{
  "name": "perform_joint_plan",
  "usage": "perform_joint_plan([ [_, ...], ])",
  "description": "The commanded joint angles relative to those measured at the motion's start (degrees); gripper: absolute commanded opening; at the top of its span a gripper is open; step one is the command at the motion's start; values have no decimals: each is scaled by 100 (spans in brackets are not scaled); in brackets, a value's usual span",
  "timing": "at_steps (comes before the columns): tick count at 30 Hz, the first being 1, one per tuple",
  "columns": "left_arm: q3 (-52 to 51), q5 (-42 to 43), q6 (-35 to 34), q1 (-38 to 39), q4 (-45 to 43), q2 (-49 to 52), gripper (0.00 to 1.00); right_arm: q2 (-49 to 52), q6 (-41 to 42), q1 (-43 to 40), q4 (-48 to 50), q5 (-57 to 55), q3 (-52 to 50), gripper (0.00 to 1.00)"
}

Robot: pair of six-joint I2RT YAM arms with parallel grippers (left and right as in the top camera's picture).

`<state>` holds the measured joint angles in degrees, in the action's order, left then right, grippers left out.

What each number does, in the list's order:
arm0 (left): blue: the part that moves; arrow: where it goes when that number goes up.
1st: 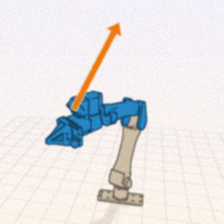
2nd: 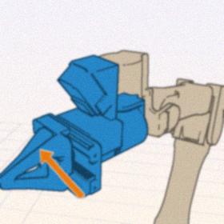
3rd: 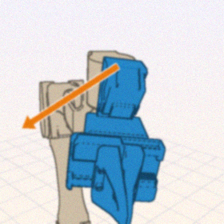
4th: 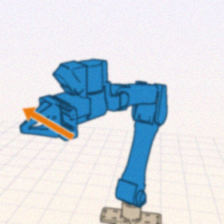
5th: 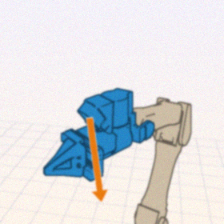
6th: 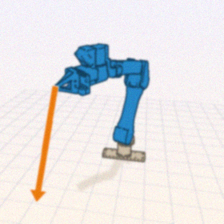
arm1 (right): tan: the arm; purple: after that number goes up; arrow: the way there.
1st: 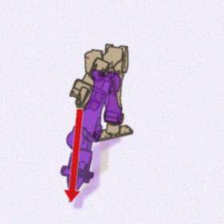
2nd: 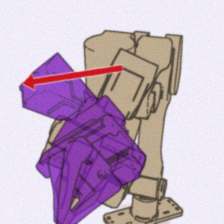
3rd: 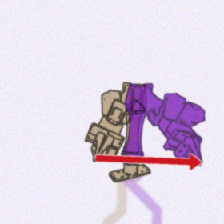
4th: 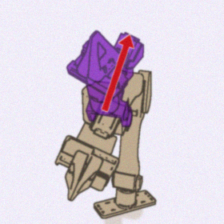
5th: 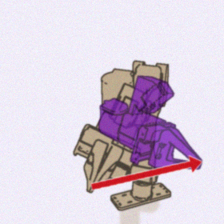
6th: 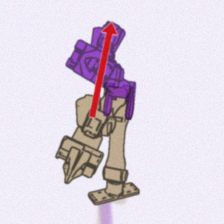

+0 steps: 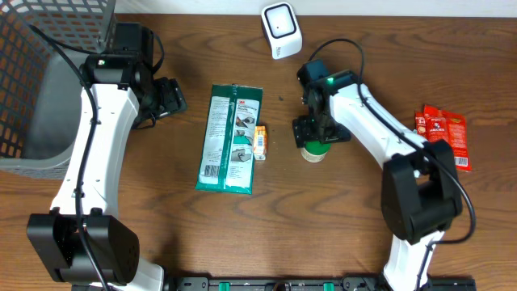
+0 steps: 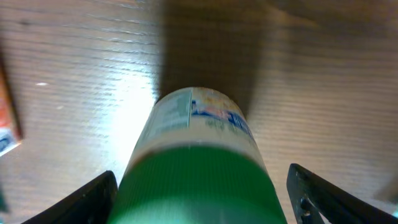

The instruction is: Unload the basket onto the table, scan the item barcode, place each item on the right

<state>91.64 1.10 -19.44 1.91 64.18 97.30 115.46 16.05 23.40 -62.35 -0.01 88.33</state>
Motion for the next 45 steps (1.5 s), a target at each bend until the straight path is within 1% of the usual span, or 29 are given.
perform_joint_plan([
  [1,20,-72,33,-24,26,-83,85,-247,-46,35,-195,55,44,82],
  [6,20,-72,33,-24,24,-83,85,-229,-48,63,-57,31,-138,79],
  [9,17,-72,33,-24,24,-83,85,-229,-48,116,144,28,-310,77],
  [18,20,-72,33,-24,24,-83,85,-229,-48,162,758,-122,-802,74],
  [22,20,-72,33,-24,24,-83,85,-229,-48,162,925,-127,-876,69],
  [25,20,-72,33,-24,24,-83,85,-229,-42,162,1040,-122,-876,63],
  [31,20,-72,33,-24,24,-83,85,-229,46,162,1198,-122,-876,61],
  [34,20,-72,33,-24,24,-83,85,-229,271,162,1209,-122,-876,63],
  [38,17,-72,33,-24,24,-83,85,-229,199,155,1250,-122,-876,75],
  [43,20,-72,35,-24,24,-83,85,-229,-4,144,1290,-120,-874,77],
  [45,17,-72,33,-24,24,-83,85,-229,-4,144,1290,-166,-876,75],
])
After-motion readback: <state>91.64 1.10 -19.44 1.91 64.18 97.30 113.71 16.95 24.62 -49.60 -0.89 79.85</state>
